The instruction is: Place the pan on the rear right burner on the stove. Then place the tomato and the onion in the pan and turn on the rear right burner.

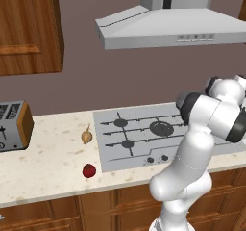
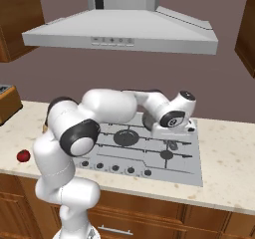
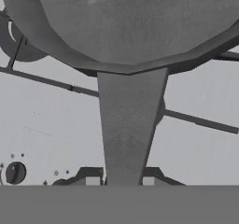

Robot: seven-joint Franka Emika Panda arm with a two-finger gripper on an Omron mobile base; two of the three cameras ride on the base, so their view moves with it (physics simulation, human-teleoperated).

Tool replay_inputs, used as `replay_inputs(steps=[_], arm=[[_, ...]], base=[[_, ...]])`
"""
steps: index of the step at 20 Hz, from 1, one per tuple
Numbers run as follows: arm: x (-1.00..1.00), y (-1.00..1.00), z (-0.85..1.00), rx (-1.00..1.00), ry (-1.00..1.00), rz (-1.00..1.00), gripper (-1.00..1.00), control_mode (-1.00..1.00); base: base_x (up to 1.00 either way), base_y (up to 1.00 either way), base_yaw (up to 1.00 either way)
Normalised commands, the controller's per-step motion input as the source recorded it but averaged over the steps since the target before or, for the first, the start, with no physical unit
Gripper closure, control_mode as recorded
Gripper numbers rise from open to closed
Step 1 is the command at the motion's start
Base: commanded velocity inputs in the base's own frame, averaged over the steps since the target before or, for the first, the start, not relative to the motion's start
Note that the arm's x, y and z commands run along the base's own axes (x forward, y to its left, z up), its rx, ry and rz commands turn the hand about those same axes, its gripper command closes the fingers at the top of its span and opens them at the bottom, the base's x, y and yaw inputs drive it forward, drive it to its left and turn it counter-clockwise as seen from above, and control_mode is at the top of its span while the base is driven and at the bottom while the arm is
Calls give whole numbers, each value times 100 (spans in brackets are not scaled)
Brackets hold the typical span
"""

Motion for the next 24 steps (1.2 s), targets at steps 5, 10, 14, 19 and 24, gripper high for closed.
replay_inputs(steps=[5, 10, 14, 19, 24], arm=[[0, -14, -31, 0, 2, 0, 100, -100], [0, 0, -39, 0, 3, 0, 100, -100], [2, 0, -20, 0, 0, 0, 100, -100], [24, 0, -5, 0, 1, 0, 100, -100], [44, 0, 0, -1, 7, 0, 100, -100]], base=[[0, 0, 0], [0, 0, 0], [0, 0, 0], [0, 0, 0], [0, 0, 0]])
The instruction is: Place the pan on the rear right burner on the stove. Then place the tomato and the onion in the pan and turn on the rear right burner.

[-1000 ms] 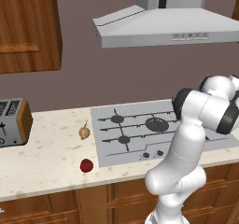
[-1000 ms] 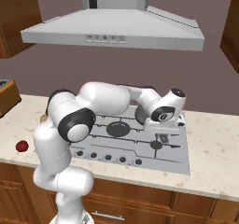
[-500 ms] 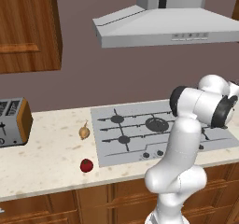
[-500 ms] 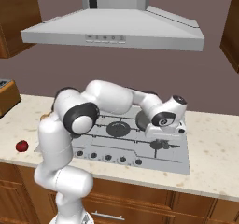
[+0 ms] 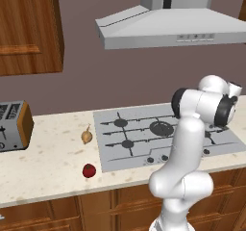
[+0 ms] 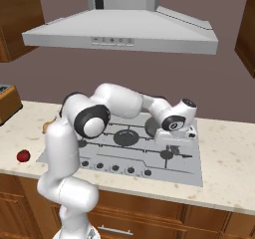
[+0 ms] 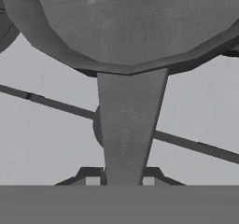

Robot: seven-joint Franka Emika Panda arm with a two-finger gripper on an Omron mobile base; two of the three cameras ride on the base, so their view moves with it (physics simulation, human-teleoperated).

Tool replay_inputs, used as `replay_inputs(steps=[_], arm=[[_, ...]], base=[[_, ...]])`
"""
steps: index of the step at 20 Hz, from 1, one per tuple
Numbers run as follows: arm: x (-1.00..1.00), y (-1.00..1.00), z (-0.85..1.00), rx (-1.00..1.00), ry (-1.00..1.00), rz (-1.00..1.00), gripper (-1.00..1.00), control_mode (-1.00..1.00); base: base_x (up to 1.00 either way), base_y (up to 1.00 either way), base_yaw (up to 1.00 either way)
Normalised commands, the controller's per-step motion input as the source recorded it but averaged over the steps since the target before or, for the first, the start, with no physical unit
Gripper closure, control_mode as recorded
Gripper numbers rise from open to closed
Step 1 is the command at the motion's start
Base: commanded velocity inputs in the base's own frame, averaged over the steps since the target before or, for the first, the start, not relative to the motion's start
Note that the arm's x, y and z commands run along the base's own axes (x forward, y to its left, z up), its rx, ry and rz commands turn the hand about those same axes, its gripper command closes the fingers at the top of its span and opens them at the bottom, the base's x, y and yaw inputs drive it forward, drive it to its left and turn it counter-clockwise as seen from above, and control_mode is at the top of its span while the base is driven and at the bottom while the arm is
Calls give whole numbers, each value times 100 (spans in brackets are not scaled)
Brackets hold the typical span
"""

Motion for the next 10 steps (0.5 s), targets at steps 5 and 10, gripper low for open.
replay_inputs(steps=[5, 10], arm=[[37, 0, -11, -1, 2, 0, 100, -100], [34, -2, -11, 0, 0, 0, 100, -100]], base=[[0, 0, 0], [0, 0, 0]])
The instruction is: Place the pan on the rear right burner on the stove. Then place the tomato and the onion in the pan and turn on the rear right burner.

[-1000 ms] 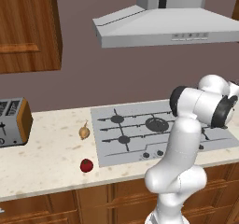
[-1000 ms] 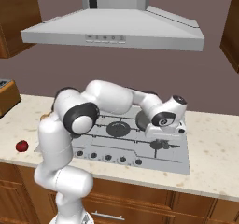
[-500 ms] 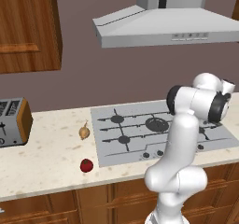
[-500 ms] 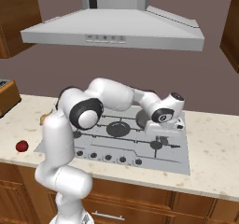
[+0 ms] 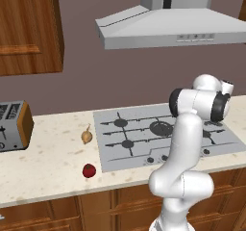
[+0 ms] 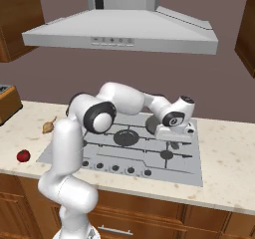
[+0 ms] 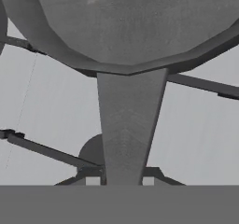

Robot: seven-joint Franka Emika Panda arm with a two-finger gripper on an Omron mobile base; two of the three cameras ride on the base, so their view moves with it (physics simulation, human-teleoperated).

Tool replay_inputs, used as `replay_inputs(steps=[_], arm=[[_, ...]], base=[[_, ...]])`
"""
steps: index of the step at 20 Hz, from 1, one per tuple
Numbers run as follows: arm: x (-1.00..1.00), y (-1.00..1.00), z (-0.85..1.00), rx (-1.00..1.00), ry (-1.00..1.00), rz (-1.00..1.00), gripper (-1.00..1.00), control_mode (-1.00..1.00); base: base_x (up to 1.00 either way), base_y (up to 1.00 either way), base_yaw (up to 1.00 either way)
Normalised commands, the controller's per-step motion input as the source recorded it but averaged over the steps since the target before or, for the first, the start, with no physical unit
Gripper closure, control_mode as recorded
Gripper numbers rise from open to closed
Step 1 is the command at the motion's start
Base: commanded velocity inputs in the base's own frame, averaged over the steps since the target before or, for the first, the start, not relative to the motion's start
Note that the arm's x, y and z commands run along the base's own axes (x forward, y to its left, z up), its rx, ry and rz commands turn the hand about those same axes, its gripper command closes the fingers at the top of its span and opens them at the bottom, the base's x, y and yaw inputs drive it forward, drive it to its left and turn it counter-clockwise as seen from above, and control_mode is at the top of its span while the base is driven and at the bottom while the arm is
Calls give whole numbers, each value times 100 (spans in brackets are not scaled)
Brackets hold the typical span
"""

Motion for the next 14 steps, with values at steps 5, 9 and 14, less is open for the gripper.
replay_inputs(steps=[5, 9, 14], arm=[[33, -4, -15, -1, 0, 0, 100, -100], [24, -6, -29, -1, 0, 0, 100, -100], [5, -6, -32, -1, 2, 0, 100, -100]], base=[[0, 0, 0], [0, 0, 0], [0, 0, 0]])
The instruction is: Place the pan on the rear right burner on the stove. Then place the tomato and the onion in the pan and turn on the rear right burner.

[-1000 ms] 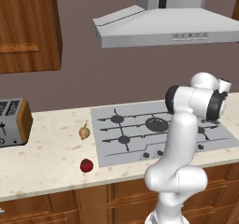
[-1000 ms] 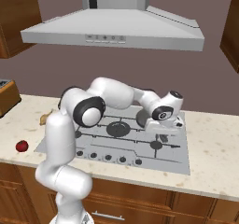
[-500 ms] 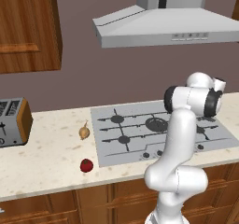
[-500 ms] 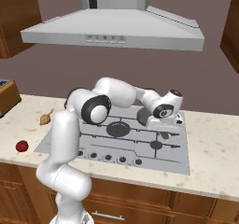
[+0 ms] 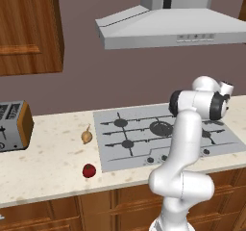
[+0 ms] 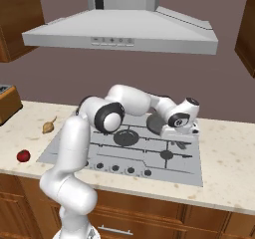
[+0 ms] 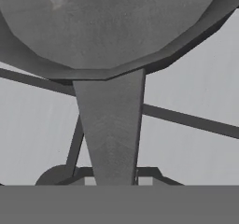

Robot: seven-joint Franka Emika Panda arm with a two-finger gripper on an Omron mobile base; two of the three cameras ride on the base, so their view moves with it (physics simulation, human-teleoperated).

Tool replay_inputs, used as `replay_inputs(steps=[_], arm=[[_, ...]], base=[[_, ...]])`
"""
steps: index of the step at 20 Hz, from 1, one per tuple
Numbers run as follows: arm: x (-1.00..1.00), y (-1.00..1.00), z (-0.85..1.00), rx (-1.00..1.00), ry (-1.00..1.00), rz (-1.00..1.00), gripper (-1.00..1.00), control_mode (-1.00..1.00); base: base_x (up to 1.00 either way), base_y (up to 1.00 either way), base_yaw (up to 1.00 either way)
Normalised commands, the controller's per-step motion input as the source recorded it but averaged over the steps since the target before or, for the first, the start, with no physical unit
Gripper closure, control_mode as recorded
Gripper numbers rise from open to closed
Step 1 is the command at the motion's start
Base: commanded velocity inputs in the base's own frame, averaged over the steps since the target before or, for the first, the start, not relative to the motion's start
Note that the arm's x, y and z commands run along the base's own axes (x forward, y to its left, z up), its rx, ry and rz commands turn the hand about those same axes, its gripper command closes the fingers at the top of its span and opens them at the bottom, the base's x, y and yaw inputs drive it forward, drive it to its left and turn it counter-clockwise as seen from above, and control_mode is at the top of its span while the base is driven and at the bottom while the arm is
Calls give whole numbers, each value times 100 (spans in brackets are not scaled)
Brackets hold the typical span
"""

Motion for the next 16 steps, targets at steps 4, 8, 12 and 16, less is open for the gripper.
replay_inputs(steps=[4, 8, 12, 16], arm=[[0, 0, -7, 0, 1, 0, 100, -100], [0, 0, 0, 0, 0, 0, 100, -100], [0, 0, 0, 0, 0, 0, 100, -100], [0, 0, 0, 0, 0, 0, -100, -100]], base=[[0, 0, 0], [0, 0, 0], [0, 0, 0], [0, 0, 0]])
